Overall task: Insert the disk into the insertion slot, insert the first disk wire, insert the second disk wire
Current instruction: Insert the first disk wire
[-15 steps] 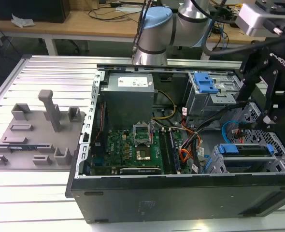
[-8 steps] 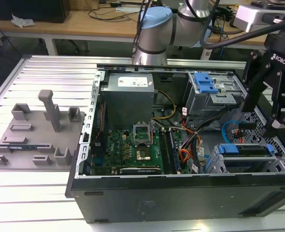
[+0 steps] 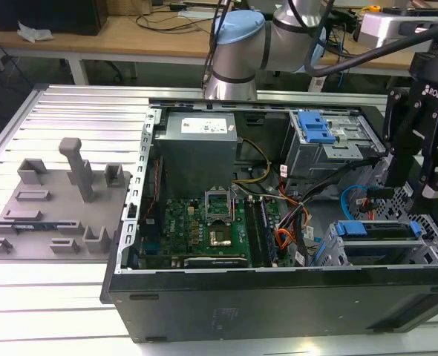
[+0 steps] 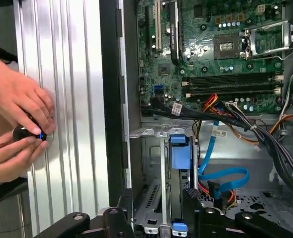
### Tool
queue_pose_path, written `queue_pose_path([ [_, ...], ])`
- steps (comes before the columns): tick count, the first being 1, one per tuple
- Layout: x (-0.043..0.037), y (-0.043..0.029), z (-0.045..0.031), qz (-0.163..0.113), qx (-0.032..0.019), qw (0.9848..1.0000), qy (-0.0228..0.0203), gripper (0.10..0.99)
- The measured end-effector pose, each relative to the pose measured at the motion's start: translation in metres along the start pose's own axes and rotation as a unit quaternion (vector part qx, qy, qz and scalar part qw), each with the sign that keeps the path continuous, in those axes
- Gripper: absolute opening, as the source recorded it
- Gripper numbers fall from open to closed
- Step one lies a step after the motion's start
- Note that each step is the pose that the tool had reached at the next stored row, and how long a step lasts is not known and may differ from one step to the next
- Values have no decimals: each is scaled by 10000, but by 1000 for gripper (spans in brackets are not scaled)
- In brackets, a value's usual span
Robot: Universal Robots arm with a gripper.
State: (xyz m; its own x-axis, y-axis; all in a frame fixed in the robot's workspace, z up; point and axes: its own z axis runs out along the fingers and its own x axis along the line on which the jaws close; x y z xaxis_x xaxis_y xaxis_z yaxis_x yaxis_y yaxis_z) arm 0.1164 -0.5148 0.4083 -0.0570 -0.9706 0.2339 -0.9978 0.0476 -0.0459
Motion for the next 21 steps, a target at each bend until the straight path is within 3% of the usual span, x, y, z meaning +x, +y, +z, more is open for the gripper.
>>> queue_pose_path([
  [2,-4,1,10,94,-14,10000,16,529],
  [3,-24,1,7,92,-12,9999,88,529],
  [4,-49,2,4,81,-8,9997,246,529],
  [5,-165,-3,-14,75,-3,9995,308,529],
  [9,-365,-26,-40,75,-4,9995,309,529],
  [11,-454,-79,-32,76,-4,9995,308,529],
  [12,-491,-151,-14,75,-6,9995,308,529],
  [14,-514,-265,20,71,-17,9995,309,529],
  [15,-528,-368,51,69,-26,9995,311,529],
  [17,-536,-446,70,70,-26,9995,314,529],
  [18,-540,-463,80,130,-38,9992,377,529],
  [21,-543,-462,92,341,-79,9985,428,529],
])
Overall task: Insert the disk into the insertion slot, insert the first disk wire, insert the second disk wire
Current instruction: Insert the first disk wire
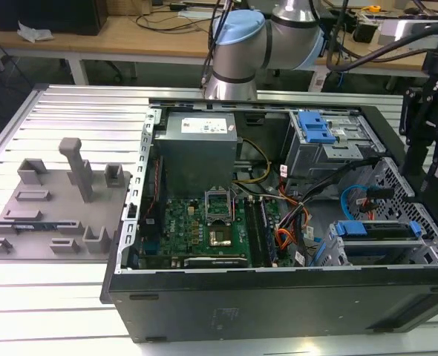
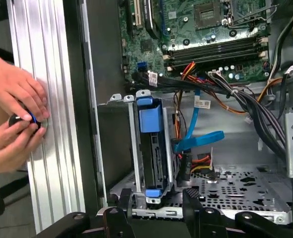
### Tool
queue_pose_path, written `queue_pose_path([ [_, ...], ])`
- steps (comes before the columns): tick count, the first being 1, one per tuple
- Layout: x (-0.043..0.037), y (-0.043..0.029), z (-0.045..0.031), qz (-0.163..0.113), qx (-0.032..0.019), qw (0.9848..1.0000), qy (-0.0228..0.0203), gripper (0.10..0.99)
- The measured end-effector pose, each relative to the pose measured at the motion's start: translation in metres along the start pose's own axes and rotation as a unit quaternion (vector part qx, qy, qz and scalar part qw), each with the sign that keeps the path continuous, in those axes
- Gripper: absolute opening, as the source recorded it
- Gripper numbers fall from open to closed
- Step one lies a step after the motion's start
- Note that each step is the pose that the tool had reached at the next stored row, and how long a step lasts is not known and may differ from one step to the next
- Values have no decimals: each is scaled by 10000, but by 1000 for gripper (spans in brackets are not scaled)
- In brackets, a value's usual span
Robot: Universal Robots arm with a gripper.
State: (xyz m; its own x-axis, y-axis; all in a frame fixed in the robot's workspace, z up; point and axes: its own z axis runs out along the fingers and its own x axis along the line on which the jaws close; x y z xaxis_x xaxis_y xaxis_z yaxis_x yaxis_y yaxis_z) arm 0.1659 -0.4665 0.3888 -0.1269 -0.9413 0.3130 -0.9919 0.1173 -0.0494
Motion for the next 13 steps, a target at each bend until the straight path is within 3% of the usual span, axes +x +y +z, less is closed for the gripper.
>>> queue_pose_path([
  [2,-5,2,15,171,-46,9998,27,529],
  [3,-24,15,25,181,-44,9998,33,529],
  [4,-94,25,34,143,-29,9999,44,529],
  [5,-165,34,47,83,-6,9999,58,529],
  [6,-194,39,64,-21,30,10000,59,529],
  [8,-240,55,78,-77,53,9999,68,529],
  [12,-262,176,93,-52,136,9998,113,529],
  [13,-258,226,99,-31,204,9997,153,529],
])
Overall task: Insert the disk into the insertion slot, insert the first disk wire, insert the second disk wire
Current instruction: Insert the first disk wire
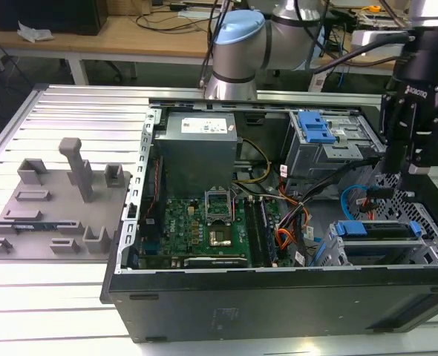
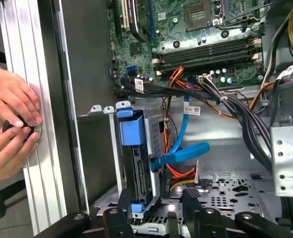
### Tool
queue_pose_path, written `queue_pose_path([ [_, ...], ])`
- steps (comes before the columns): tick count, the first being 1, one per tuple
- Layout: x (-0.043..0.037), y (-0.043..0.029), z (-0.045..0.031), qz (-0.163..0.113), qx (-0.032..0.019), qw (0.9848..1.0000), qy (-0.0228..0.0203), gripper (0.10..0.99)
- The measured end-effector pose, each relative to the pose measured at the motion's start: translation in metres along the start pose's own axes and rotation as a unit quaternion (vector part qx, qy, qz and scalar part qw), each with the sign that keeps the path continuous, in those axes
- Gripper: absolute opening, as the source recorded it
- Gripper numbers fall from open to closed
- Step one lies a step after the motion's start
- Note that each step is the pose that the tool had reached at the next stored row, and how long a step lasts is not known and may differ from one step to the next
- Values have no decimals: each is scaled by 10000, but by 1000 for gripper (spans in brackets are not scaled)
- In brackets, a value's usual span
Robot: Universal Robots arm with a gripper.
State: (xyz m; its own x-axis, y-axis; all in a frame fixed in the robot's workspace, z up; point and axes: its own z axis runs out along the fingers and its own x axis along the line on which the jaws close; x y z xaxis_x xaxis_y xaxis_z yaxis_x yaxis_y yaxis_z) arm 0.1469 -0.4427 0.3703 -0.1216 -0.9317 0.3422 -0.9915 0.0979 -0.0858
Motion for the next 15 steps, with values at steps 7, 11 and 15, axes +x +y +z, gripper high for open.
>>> queue_pose_path([
  [7,-74,80,61,7,95,9998,170,318],
  [11,-238,100,67,3,103,9998,193,318],
  [15,-264,106,116,-26,130,9996,230,318],
])
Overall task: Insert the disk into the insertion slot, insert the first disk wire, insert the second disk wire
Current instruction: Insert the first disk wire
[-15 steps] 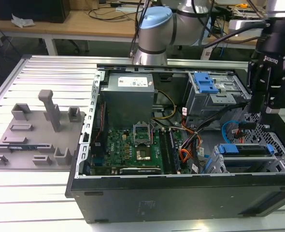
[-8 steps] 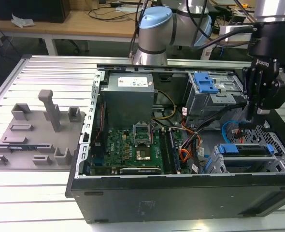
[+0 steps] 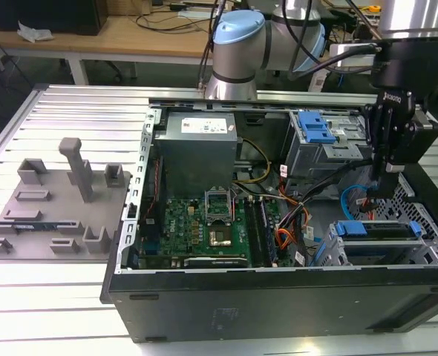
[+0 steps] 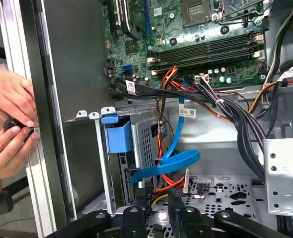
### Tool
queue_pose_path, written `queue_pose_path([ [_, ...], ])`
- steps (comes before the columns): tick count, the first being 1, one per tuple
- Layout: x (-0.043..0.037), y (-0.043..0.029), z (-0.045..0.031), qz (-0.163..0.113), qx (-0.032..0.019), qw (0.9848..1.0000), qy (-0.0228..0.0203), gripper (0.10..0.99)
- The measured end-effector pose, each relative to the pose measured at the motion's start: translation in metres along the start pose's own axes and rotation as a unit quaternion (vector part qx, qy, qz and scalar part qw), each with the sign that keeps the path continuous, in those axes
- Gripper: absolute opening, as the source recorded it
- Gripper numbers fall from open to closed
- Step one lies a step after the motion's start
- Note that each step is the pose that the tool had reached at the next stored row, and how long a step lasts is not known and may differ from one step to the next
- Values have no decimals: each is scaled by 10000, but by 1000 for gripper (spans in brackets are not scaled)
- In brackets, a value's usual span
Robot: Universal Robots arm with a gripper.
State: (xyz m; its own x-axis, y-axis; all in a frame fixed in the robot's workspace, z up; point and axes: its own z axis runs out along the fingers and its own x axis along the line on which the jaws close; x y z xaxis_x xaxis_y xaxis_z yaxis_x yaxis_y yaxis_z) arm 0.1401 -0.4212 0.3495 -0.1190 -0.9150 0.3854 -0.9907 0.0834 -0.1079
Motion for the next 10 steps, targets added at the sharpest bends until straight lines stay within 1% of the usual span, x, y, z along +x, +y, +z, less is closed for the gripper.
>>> queue_pose_path([
  [1,-3,1,8,-3,7,10000,-1,318],
  [2,-9,2,19,-8,26,10000,3,329],
  [3,-15,3,19,-13,32,10000,15,392],
  [4,-22,4,17,-18,37,10000,48,392],
  [5,-31,6,13,-27,46,9999,99,392],
  [8,-41,15,22,-37,57,9998,167,392],
  [9,-45,28,34,-40,58,9998,182,392],
  [10,-49,30,42,-41,60,9998,185,392],
])
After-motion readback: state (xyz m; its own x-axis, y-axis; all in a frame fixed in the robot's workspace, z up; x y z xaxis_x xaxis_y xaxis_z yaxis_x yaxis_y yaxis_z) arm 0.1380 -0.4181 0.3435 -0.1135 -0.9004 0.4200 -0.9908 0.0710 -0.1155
